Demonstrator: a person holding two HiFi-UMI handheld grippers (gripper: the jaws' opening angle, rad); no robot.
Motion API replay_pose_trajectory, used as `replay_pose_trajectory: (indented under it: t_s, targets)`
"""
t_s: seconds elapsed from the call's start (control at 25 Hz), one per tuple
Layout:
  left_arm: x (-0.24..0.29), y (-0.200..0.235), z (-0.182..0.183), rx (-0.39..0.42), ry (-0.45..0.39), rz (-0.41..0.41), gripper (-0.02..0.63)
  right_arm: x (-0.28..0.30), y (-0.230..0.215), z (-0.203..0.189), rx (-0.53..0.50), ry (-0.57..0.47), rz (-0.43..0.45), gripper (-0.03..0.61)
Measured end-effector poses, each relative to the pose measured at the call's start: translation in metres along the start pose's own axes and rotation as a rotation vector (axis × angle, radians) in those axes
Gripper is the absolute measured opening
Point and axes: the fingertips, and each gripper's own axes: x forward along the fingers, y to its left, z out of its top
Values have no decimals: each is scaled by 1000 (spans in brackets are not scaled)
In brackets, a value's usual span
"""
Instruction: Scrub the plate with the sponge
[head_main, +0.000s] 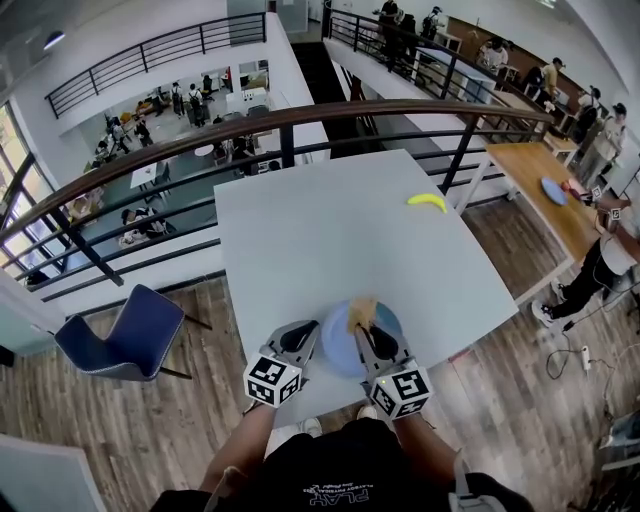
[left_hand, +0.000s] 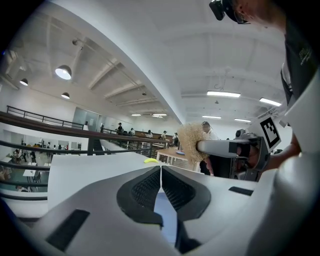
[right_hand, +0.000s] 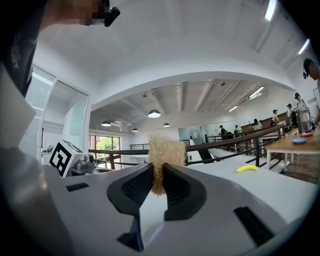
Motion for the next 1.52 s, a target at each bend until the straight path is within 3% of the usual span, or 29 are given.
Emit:
replay_pose_trajectory:
  t_s: [0.36,0.72,1.04,1.24,1.4,1.52]
  targets:
    - [29,5,-25,-21,65,71,21,7,-40,-11,-47,53,47,62]
    - [46,3,-37,-47,89,136,21,22,-54,-12,-91,82,144,63]
    - [66,8,-74,-103,137,171,26,36,-66,-57,-111,184,205,63]
    - [69,14,-97,-163,137,165,161,43,-71,-85,-103,243,218,63]
    - [71,19,-123,-227,186,208,179,46,-79,-99,-96,269,218,63]
    - [72,26,-148,-336,248,256,190,48,-84,-110,-83,288,221,63]
